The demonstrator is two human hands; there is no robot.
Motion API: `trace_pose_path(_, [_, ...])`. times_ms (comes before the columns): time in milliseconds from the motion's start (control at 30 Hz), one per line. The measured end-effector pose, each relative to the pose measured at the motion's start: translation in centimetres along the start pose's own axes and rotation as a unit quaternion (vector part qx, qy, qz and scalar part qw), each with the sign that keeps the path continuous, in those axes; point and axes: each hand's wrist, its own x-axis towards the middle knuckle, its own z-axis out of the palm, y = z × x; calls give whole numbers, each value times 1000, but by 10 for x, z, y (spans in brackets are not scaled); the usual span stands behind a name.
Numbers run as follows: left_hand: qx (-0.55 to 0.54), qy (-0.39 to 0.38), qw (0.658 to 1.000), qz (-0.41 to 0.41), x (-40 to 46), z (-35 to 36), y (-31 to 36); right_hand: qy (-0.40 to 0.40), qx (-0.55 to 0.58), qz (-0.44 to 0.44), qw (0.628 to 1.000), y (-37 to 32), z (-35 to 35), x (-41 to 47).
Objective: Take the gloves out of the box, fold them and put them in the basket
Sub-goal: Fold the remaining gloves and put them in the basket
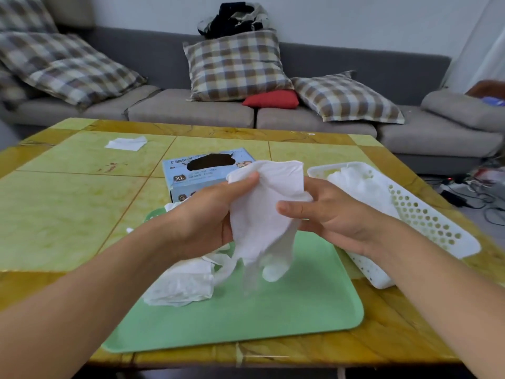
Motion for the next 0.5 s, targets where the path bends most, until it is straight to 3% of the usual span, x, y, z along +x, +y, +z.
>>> trace_pose_path(133, [172, 43, 984, 10, -2, -2, 4, 74, 64, -38, 994, -6, 7, 6])
trace_pose_path(200, [208, 57, 976, 14, -4, -3, 8, 76, 105, -19, 991, -8, 0, 4])
trace_pose_path(400, [133, 74, 987, -43, -10, -2, 10, 89, 212, 110, 967, 3, -9, -1])
trace_pose_path(500, [81, 94, 990, -60, -6, 1, 2, 48, 210, 152, 965, 7, -10, -4])
